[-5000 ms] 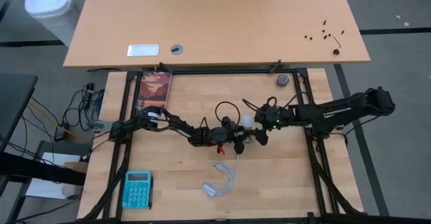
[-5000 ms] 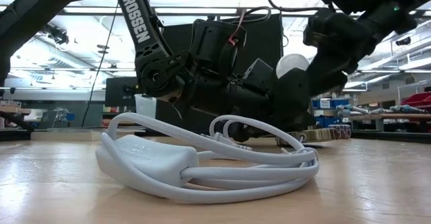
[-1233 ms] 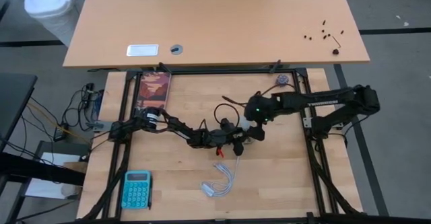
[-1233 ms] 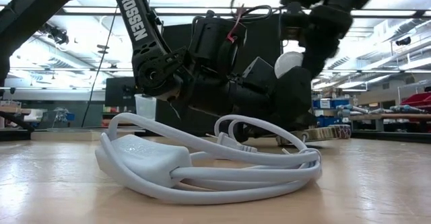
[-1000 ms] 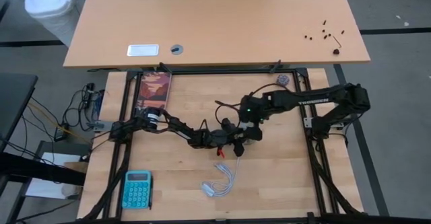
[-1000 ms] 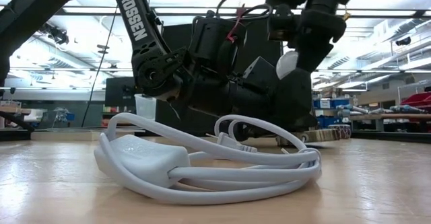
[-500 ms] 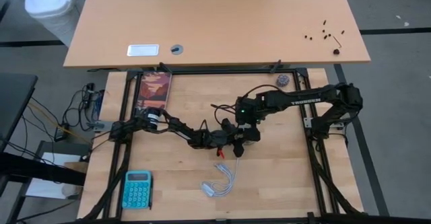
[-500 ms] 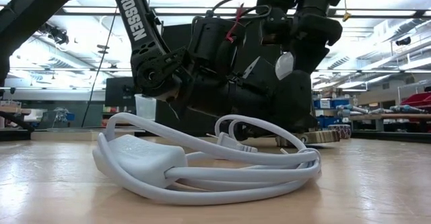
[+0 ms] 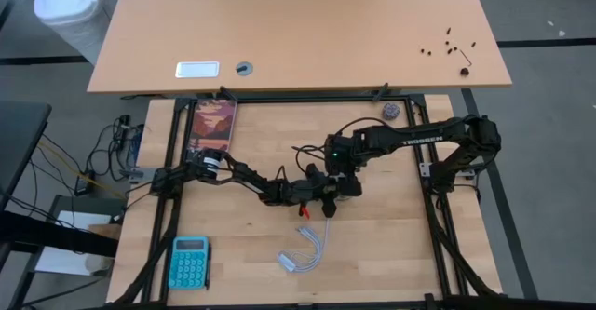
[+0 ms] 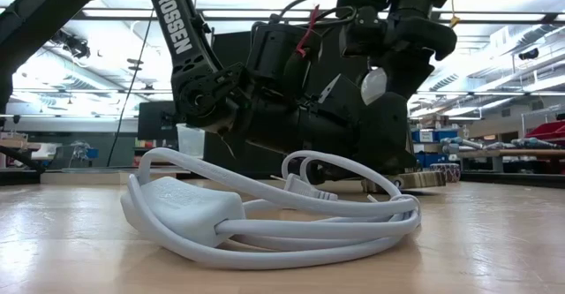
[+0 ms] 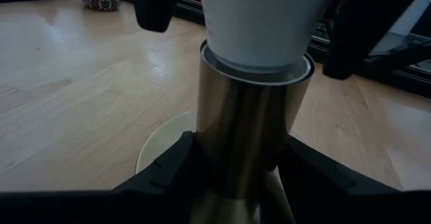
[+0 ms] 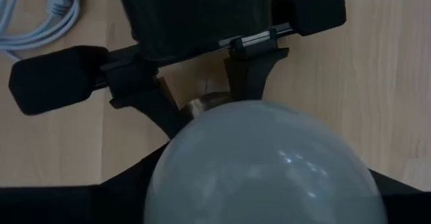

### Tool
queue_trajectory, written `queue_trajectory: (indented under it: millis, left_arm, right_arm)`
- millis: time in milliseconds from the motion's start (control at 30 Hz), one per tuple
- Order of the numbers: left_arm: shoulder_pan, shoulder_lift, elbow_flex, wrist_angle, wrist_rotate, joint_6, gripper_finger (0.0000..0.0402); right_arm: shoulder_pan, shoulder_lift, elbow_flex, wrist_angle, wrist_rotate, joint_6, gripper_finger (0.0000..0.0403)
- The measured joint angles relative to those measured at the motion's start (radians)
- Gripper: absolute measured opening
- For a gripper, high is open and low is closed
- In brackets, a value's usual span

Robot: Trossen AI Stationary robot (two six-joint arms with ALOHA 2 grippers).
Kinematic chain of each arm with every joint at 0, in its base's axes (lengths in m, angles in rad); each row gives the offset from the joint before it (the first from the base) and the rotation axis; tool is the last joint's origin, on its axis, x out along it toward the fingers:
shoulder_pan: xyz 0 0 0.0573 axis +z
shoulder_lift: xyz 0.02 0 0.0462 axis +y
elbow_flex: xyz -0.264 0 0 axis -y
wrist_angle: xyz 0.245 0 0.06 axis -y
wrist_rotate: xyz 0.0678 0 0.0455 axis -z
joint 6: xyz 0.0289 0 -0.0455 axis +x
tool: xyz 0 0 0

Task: Screw lightbulb
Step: Remove the lightbulb on the desk lamp

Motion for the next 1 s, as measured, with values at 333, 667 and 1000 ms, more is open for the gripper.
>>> queue_trajectory:
  millis: [333,667,1000]
  left_arm:
    - [0.000,0.000,0.000,-0.001,0.004,0.003,0.0188]
    - [0.000,0.000,0.000,0.001,0.008,0.009,0.0188]
    - [-0.004,0.000,-0.001,0.018,0.025,0.020,0.0188]
  right_arm:
    - [0.000,-0.005,-0.001,-0.020,-0.001,-0.249,0.0264]
    - [0.000,-0.005,-0.002,-0.021,-0.006,-0.602,0.0268]
    - [-0.001,-0.009,0.037,-0.099,0.030,-0.554,0.0283]
